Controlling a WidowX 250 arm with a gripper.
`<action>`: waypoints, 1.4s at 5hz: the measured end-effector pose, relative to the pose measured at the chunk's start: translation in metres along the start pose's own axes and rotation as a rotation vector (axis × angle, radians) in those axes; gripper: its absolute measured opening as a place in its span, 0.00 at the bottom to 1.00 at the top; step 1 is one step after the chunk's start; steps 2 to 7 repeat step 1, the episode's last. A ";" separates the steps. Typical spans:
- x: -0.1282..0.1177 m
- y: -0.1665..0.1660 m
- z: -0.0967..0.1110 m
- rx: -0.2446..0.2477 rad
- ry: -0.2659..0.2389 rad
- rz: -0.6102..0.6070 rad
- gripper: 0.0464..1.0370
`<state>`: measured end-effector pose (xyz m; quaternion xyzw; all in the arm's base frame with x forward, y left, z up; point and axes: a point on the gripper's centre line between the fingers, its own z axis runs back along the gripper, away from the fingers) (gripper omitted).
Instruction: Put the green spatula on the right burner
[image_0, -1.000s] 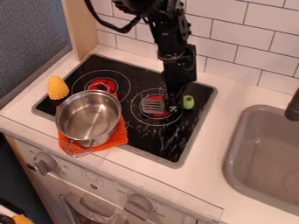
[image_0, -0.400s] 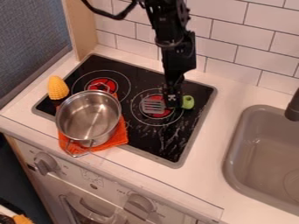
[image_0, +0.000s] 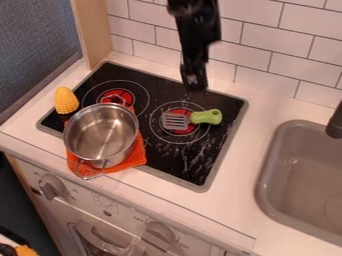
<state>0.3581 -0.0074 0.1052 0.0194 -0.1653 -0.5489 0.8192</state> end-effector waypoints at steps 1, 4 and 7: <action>-0.002 0.001 0.002 0.003 0.001 0.005 0.96; -0.002 0.001 0.002 0.003 0.001 0.005 0.96; -0.002 0.001 0.002 0.003 0.001 0.005 0.96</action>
